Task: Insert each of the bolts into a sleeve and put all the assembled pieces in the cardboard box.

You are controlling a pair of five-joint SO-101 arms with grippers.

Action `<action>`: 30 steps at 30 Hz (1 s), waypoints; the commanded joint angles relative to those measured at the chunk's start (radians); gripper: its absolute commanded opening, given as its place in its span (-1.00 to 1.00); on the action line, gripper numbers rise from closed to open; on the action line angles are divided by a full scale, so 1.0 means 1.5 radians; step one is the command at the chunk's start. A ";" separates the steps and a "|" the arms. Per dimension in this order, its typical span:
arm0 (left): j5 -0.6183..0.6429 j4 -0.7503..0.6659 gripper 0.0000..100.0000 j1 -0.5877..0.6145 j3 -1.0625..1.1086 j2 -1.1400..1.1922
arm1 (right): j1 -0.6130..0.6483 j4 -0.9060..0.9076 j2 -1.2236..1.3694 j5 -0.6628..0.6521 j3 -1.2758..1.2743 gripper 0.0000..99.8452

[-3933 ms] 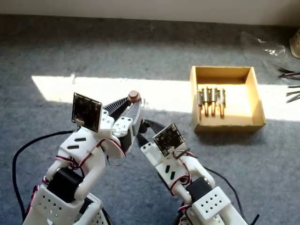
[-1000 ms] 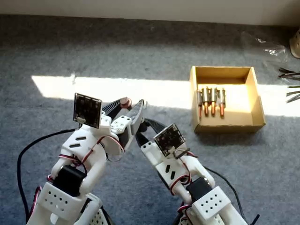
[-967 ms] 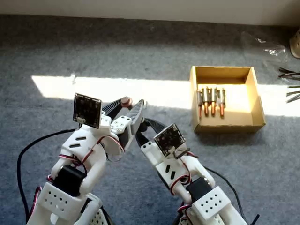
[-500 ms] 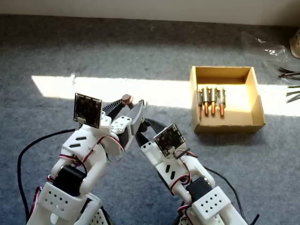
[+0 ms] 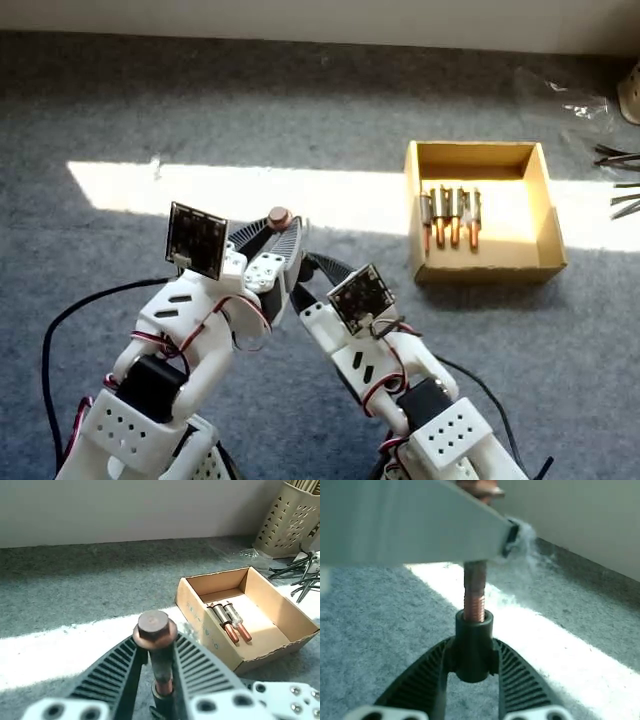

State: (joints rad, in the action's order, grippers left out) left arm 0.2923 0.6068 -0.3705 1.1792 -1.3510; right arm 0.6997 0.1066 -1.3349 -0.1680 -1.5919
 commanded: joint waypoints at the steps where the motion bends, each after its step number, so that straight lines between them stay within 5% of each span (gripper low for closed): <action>1: -0.021 -0.015 -0.90 -0.007 -0.003 -0.006 | -0.009 -0.019 -0.018 -0.004 0.013 -0.99; 8: -0.155 -0.010 -0.90 -0.094 -0.002 -0.001 | -0.037 -0.001 -0.190 -0.004 -0.005 -0.99; 12: -0.159 -0.013 -0.90 -0.093 -0.002 -0.006 | -0.036 0.094 -0.241 -0.002 -0.019 -0.99; 30: -0.161 -0.014 -0.67 -0.054 -0.002 -0.006 | -0.018 0.094 -0.107 -0.001 0.023 -0.99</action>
State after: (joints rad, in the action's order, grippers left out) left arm 0.0591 0.6038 -0.4626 1.1838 -1.3510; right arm 0.6644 0.2539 -1.5282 -0.1665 -1.6364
